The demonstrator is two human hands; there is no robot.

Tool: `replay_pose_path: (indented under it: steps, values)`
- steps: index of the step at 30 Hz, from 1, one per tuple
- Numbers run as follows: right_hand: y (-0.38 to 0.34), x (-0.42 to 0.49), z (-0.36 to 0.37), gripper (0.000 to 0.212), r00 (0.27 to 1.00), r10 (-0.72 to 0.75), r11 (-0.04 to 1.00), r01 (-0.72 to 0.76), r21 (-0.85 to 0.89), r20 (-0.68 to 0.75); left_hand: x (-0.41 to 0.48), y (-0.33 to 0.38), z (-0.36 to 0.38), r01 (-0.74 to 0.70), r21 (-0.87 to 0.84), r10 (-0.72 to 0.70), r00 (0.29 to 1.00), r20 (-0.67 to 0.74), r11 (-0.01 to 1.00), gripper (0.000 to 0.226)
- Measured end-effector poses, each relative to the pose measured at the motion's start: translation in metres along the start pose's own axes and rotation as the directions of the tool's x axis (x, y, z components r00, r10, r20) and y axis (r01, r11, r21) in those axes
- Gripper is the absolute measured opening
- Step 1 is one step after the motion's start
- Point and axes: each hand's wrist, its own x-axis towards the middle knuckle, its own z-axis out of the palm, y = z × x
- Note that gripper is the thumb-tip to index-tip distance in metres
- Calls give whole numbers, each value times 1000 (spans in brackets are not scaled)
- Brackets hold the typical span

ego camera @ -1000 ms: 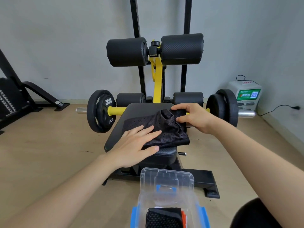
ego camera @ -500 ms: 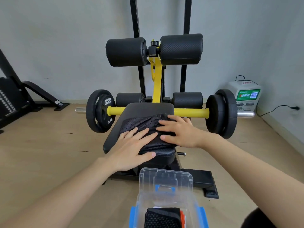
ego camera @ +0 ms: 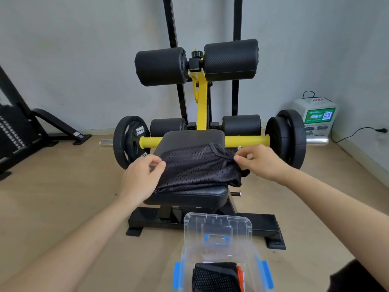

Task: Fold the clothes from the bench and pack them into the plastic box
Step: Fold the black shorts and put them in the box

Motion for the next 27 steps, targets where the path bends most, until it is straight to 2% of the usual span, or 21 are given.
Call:
replay_pose_path:
  steps: [1,3,5,6,9,12,15,17,19,21,22,24,27]
  values:
    - [1,0,4,21,998,67,994,-68,84,15,1,-3,-2,52,45,-54,998,32,998,32]
    - [0,-1,13,38,962,210,916,-257,309,177,2,-6,-4,107,80,-116,987,112,991,40]
    - [-1,-3,22,46,912,230,807,-373,457,339,0,-4,-5,107,36,-111,982,151,994,44]
    - [-1,-3,24,49,909,204,779,-376,502,365,-1,-2,-4,99,1,-98,981,167,995,45]
    - [0,-1,28,60,944,145,767,-296,569,295,-3,3,-2,66,-90,-45,976,211,994,48]
    - [3,1,30,63,977,102,780,-197,594,189,-3,4,0,63,-165,-27,977,211,984,48]
    - [5,2,25,61,994,35,807,-88,584,101,-4,6,-3,111,-133,-78,970,231,985,45]
    - [6,2,22,58,998,-18,858,-13,514,55,-6,8,-7,105,-44,-89,958,271,993,42]
    - [6,3,19,57,997,-55,883,28,469,46,-8,13,-7,-2,44,-6,981,195,999,35]
    - [5,4,18,54,995,-71,894,34,447,65,-9,20,-1,-140,-40,143,987,75,989,22]
    - [5,4,18,53,995,-71,902,31,432,77,-8,23,3,-199,-113,207,976,63,973,20]
    - [4,7,17,49,994,-53,905,9,426,92,-2,30,16,-269,-181,297,943,149,946,33]
    - [2,8,17,33,994,23,852,-76,517,110,9,38,32,-258,-115,281,901,331,959,66]
